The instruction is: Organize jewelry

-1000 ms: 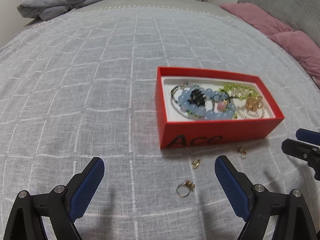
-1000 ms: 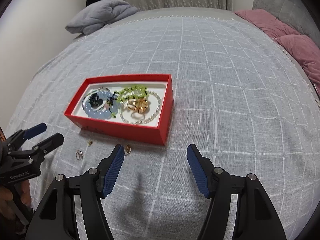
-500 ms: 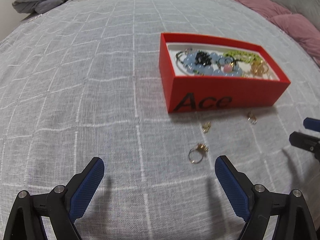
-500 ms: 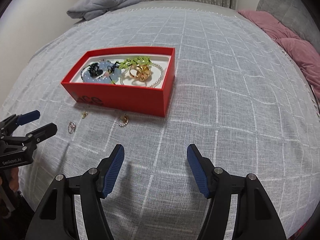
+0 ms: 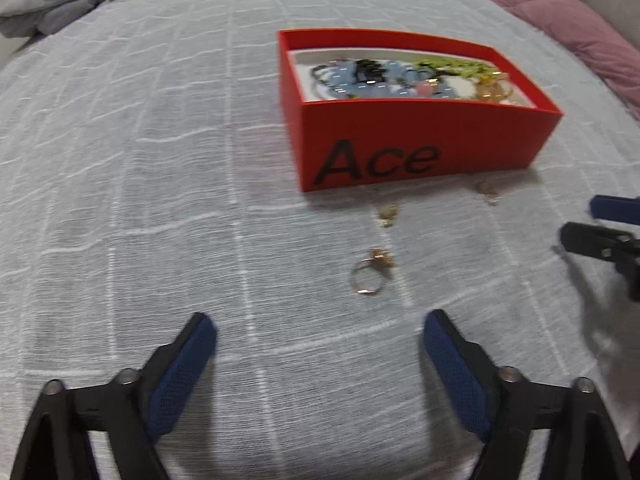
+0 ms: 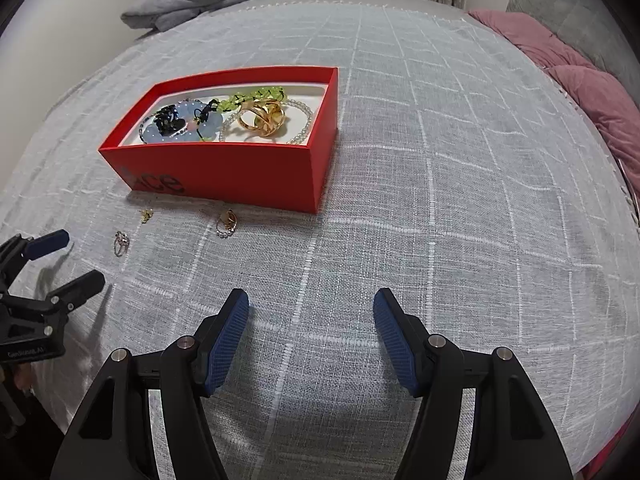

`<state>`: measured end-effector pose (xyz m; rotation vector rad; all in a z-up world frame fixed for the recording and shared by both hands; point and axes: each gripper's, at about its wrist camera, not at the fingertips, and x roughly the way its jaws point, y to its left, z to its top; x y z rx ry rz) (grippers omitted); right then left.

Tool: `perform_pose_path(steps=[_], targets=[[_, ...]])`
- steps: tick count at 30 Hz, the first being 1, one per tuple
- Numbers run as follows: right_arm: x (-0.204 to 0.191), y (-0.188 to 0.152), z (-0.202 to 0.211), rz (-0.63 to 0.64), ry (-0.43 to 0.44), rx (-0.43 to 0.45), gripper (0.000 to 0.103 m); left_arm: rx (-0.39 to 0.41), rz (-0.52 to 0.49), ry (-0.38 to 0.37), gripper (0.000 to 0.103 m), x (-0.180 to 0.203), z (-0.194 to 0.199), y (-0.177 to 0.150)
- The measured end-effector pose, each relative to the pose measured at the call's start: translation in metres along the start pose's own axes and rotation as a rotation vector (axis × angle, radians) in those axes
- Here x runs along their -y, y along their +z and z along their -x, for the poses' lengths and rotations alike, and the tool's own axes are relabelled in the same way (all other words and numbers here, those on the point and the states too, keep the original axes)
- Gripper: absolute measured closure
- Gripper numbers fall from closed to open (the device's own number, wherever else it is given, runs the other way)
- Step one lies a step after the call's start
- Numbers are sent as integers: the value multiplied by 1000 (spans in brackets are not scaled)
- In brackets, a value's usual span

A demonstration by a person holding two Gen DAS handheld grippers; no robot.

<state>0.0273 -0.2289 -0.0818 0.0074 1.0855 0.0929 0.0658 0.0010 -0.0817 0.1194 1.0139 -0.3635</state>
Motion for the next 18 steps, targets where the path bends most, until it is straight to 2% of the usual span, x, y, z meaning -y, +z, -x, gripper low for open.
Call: perform_pose_path(steps=[2,4,7,18], targets=[[-3,1,0,10,-3,3,35,5,-11,-21,26,4,0,1],[-5,1,0,18,-6,5,35,11,-31,-57,42,10,0,4],[-9,2,0,22,-6,7,35,8,-48,-87,53,15,-4,8],[-7,2,-2,7,-7,1,35,26,-93,-78,72,17,-15,16]])
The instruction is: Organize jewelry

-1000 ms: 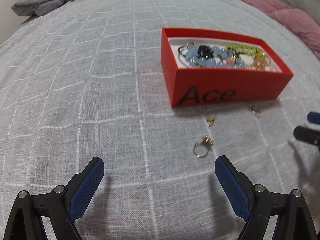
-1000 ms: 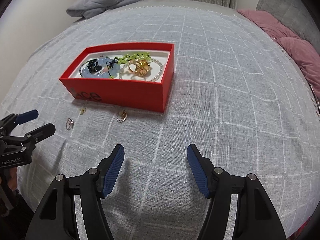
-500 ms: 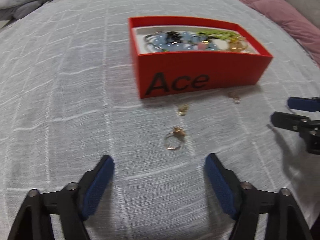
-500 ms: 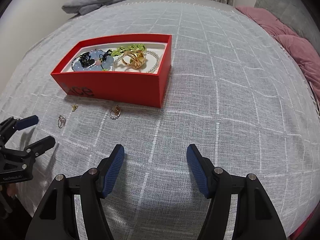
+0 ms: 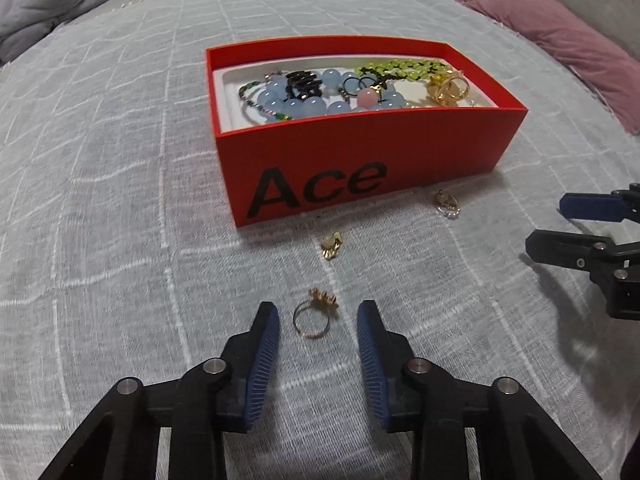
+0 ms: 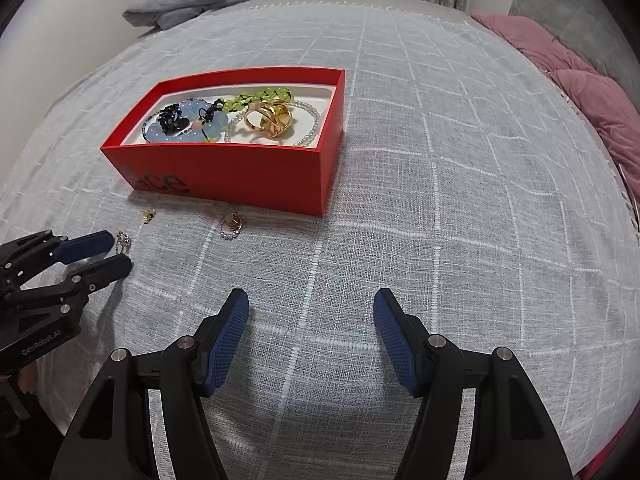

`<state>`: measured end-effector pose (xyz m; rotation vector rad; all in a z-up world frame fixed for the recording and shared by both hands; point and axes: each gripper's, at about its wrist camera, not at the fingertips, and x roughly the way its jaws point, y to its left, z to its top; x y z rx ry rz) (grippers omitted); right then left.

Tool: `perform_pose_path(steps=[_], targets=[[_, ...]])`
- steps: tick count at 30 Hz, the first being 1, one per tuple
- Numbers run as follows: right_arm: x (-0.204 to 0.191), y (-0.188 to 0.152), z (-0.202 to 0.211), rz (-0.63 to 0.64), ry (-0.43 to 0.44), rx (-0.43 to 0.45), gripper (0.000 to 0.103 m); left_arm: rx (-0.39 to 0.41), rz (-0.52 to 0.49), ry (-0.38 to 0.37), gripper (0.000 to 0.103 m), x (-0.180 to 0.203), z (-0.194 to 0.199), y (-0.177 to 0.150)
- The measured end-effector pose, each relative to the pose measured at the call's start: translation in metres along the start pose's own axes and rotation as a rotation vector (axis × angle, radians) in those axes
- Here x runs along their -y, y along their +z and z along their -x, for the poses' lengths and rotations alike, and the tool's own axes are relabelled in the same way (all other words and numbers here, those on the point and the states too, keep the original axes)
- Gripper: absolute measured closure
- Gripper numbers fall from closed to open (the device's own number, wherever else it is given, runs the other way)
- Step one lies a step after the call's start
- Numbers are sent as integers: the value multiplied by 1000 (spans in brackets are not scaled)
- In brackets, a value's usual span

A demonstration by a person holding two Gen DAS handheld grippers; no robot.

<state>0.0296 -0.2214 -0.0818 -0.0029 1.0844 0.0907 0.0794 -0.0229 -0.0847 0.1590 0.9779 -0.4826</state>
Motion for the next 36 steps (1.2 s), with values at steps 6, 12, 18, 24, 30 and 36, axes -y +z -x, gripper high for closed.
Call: perform_pose_path(steps=[6,12,18,24,30,36], targets=[[5,-2,-1,-12,-3,-3,35,-2,3,-2,91,2,-2,6],[5,1,-4,-15,-4,0,35,-2,23,20,91,2,5,4],[-7,5,-6,2,11,14,35,9,41,43,91,-1,15,1],[-29,11,-13,76,85,40,40,6,62,32,91,-5,16,1],[-49,16,-23,190,88,70,64,3,67,22,91,-7,17,0],[-56,25,-31,228,101,80,76,0,74,17,91,-11,17,1]])
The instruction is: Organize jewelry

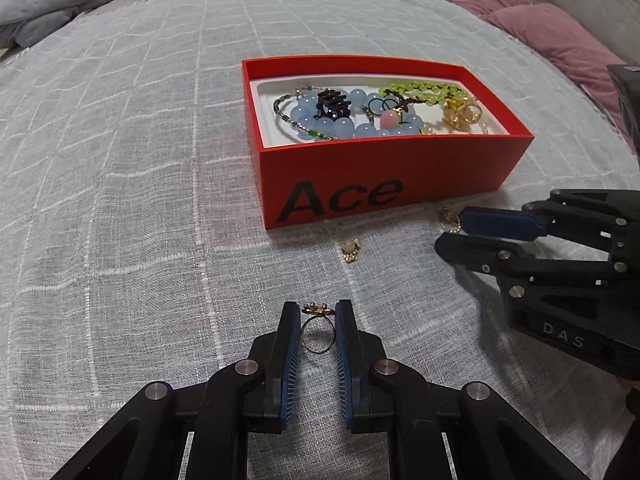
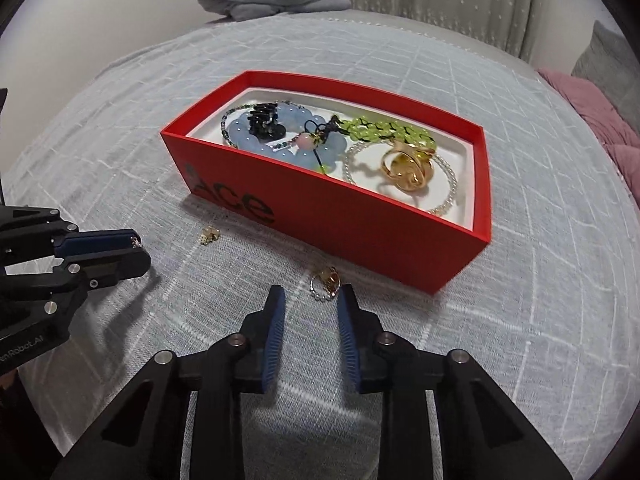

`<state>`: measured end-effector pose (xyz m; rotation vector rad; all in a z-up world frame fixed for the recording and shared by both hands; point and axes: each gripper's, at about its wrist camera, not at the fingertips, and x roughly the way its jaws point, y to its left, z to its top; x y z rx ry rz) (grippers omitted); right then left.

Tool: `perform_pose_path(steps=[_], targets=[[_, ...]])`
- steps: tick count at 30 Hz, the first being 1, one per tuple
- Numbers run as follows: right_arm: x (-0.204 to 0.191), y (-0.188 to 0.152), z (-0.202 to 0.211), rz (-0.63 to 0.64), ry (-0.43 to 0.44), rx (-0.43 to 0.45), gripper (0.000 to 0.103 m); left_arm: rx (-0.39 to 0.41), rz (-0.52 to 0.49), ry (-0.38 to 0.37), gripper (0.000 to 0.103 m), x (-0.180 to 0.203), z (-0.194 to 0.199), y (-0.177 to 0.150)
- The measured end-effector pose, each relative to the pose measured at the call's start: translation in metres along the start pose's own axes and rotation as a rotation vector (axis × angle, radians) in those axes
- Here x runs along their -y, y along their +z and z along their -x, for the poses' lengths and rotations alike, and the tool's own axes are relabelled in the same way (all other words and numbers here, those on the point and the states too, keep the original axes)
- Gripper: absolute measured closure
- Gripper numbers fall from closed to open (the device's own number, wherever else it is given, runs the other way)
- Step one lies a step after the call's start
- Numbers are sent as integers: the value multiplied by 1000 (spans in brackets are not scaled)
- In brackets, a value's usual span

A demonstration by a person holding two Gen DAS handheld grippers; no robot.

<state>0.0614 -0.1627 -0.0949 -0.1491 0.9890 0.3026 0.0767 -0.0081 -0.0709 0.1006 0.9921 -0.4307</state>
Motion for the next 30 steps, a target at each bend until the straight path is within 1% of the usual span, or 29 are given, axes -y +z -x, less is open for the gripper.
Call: perform_pose_path(steps=[7,12,15,17,19,21,24,30], targets=[[-9,11,-8,11,5,0,84,-8,14,-11,91,-5,0,0],[-15,12,-9,31,7,4,93,-8,24,-13,91,-6,0,-1],[-17,11,-10,35,3,7,94,-7,25,-15,91,-6,2,-2],[-16,11,-10,17,11,12,94,-7,25,-16,91,-6,2,-2],[-13,9,-9,-6,21,17,91,-7,24,-19,91,-6,3,-2],[-13,8,-9,-1,15,17,81,-7,23,-19,91,-6,3,-2],[-9,7,-10,3,11,24,73,-9,23,-19,91,-5,3,-2],[1,10,-15,-11,69,43,70,-13,20,-18,91,-5,2,-1]])
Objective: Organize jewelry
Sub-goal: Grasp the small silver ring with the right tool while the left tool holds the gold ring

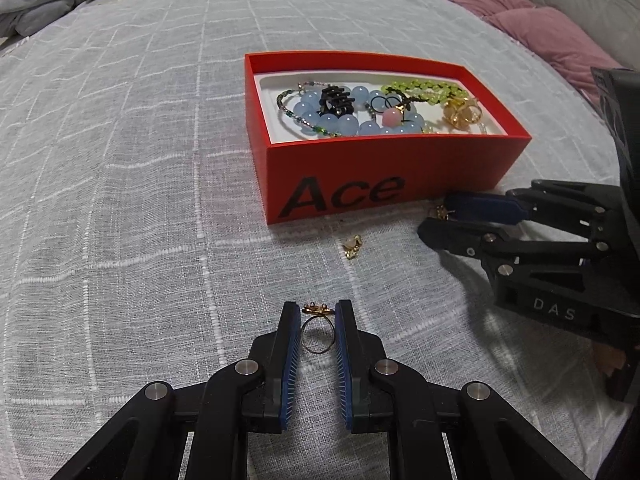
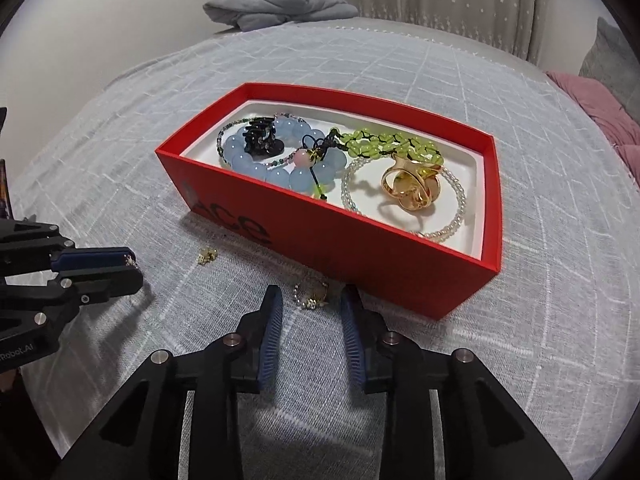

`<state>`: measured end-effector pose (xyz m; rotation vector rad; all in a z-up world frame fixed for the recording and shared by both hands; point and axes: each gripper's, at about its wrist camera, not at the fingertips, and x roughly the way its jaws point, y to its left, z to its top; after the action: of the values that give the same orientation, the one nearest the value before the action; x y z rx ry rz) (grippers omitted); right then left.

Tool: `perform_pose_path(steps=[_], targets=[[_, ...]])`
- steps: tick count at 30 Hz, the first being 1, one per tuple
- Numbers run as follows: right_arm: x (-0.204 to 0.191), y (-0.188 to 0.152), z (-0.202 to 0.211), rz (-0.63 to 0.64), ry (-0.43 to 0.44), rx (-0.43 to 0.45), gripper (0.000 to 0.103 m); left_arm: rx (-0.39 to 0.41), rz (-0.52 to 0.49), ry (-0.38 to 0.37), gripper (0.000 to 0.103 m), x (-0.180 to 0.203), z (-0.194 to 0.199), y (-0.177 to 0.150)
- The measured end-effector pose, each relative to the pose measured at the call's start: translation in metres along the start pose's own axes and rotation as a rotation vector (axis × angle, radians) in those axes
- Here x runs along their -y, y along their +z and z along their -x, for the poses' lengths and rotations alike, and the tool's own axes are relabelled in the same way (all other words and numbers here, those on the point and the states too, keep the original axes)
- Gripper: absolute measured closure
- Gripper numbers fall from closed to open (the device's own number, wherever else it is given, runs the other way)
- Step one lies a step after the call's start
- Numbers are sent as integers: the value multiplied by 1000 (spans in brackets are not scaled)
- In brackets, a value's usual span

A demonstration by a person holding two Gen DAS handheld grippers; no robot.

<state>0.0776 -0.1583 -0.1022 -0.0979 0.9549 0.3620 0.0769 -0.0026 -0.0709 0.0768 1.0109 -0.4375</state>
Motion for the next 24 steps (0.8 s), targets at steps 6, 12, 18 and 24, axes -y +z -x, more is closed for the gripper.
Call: perform_pose_path(steps=[6,12,18,24], targets=[[4,1,-1,28,34,14,71,-4,-1,3,91,1,-2,0],[7,-3,2,49,43,25,83,-3,1,3,91,1,-3,1],[4,-2,1,54,49,31,84,7,9,4,91,-2,0,1],[1,-2,9,65,45,45,84,31,21,-1,91,-9,10,0]])
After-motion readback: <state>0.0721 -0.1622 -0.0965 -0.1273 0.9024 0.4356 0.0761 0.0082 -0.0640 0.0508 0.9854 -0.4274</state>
